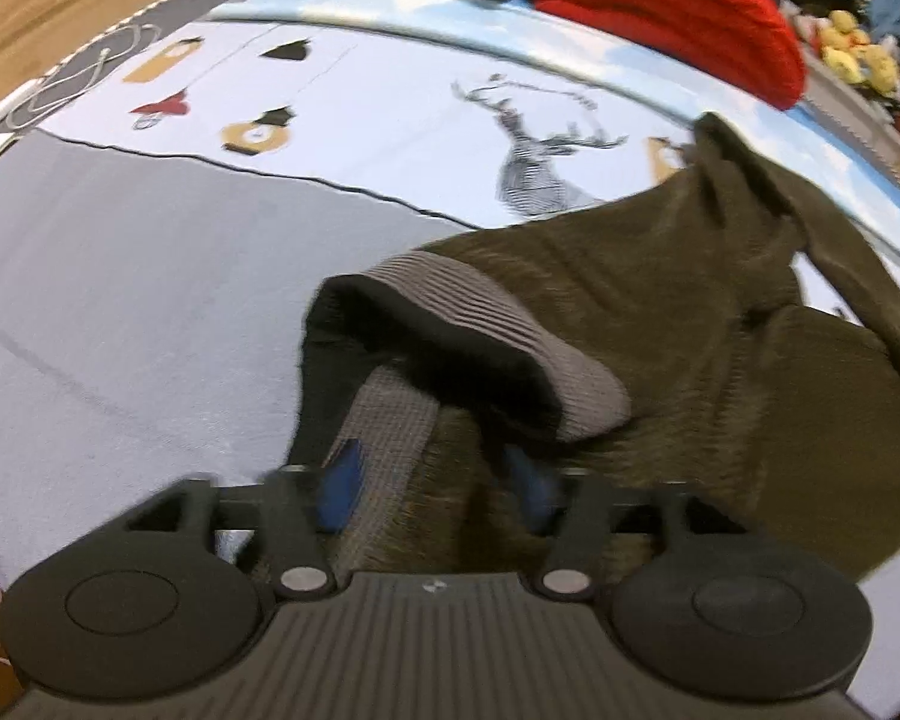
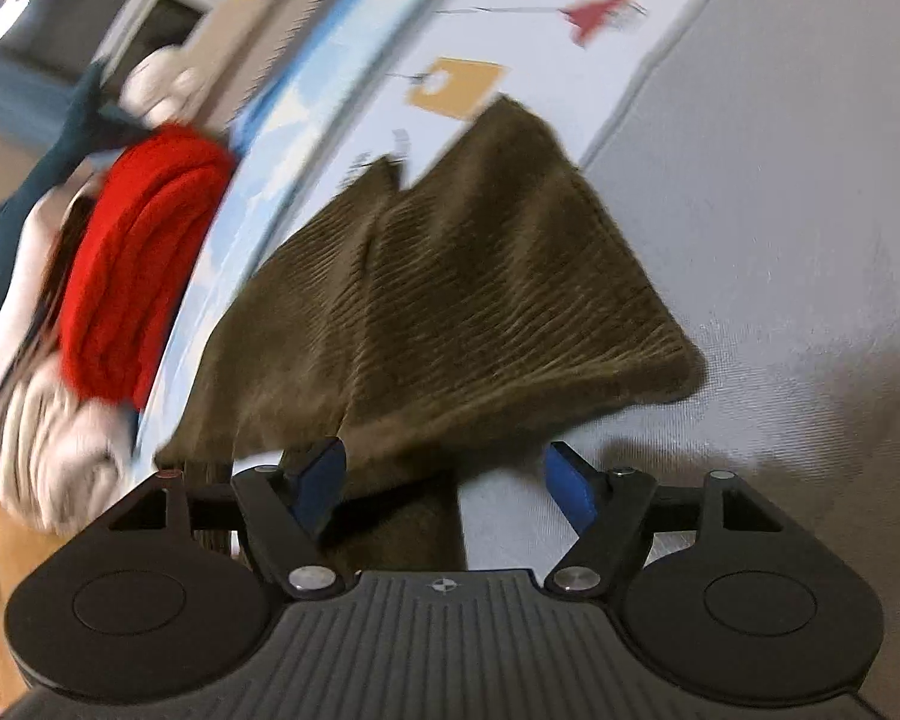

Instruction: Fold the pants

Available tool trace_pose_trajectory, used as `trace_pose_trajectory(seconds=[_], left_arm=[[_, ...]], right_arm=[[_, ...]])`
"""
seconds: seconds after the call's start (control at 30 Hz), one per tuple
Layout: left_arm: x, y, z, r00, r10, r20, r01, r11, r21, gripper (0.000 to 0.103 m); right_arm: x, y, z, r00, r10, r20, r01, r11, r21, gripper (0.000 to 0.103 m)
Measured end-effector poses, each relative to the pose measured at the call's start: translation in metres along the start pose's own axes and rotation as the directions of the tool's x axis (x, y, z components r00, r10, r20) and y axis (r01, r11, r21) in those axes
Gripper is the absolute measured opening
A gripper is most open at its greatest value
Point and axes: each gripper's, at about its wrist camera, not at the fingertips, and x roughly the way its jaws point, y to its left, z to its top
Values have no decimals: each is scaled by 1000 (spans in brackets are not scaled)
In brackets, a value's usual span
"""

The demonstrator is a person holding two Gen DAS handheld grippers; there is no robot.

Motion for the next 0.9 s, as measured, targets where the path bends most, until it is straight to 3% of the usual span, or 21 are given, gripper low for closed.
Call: trace_pose_trajectory(seconds=[0.03,0.2,0.27,0.33,0.37,0.47,0.57,0.7,0.8,0.9], left_arm=[[1,3,2,1000,31,5,-31,1000,3,86],[37,17,6,988,98,-115,-100,995,-8,89],[46,18,7,981,127,-146,-129,992,0,89],[55,16,8,979,131,-155,-132,991,6,89],[58,15,8,979,133,-156,-133,991,11,89],[61,7,8,979,138,-148,-134,990,38,82],[58,-8,6,978,164,-130,-154,984,84,73],[49,-25,3,980,174,-99,-162,979,122,58],[44,-43,-1,990,93,-102,-79,988,134,52],[37,-78,-11,995,-8,-103,33,971,238,51]], right_arm=[[7,-2,4,1000,-6,-7,6,999,42,75],[34,-7,14,998,-34,-44,40,988,146,73],[35,-7,19,999,-41,-23,44,988,145,54],[33,-3,24,998,-66,0,66,989,130,15],[30,-2,27,997,-78,15,75,990,122,11],[7,1,40,986,-119,116,113,992,62,8],[-30,-5,57,962,-147,232,145,989,26,7],[-76,-40,80,937,-177,302,179,984,21,7],[-112,-83,92,918,-228,325,209,974,93,7],[-145,-126,98,891,-294,346,257,955,151,7]])
